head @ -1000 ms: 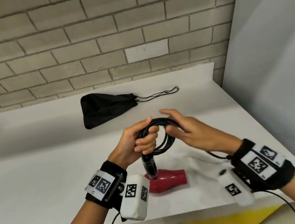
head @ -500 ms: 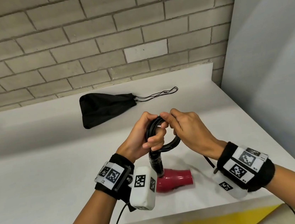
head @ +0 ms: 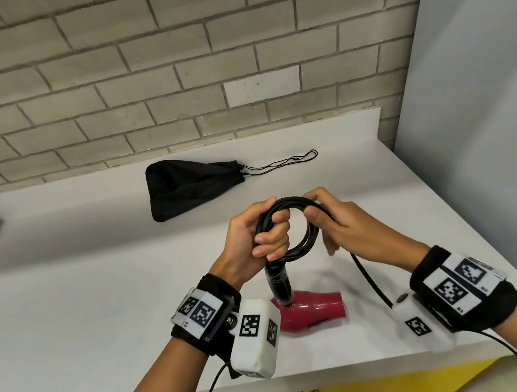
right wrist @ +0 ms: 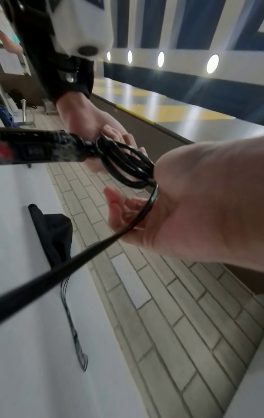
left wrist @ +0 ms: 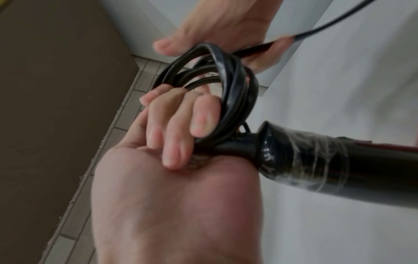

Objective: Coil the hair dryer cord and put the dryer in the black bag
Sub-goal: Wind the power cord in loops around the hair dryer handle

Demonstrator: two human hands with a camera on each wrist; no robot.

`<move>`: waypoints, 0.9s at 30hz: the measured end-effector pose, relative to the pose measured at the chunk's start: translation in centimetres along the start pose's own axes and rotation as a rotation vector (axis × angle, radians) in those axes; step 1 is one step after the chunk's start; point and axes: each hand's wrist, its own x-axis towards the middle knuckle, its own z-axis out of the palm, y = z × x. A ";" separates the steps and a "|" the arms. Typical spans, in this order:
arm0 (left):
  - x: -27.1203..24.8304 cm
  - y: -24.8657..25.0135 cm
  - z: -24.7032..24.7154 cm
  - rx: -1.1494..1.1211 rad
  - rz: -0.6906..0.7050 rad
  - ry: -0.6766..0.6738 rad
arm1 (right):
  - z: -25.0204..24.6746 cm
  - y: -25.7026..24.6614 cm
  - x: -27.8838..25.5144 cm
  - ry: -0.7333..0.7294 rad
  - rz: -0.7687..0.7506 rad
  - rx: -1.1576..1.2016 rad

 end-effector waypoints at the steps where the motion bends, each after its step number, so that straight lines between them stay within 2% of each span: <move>1: -0.2 0.1 -0.1 -0.012 0.007 0.004 | 0.0 0.5 -0.5 -0.002 0.035 0.014; 3: -0.4 0.5 -0.2 -0.033 0.030 0.018 | -0.3 1.8 -1.7 0.031 0.054 -0.006; 7: -1.0 0.9 -0.5 0.008 0.064 0.042 | -2.9 4.0 -3.7 0.118 -0.077 -0.308; 9: -1.4 1.1 -0.8 0.041 0.073 0.055 | -4.6 4.7 -4.8 0.165 -0.089 -0.333; 12: -1.8 1.6 -1.1 0.083 0.084 0.078 | -6.7 5.6 -6.7 0.231 -0.032 -0.470; 15: -1.7 1.8 -0.7 0.104 0.089 0.077 | -6.7 5.9 -7.9 0.326 0.117 -0.610; 19: -0.9 1.8 -0.2 0.000 0.114 0.027 | -1.9 5.1 -8.8 0.194 0.163 -0.822; 24: 0.1 1.0 0.0 0.044 0.110 -0.005 | 2.6 2.9 -9.6 0.008 0.079 -1.073; 27: 0.5 0.8 0.4 0.141 0.108 0.011 | 4.3 1.2 -9.7 -0.097 -0.065 -1.133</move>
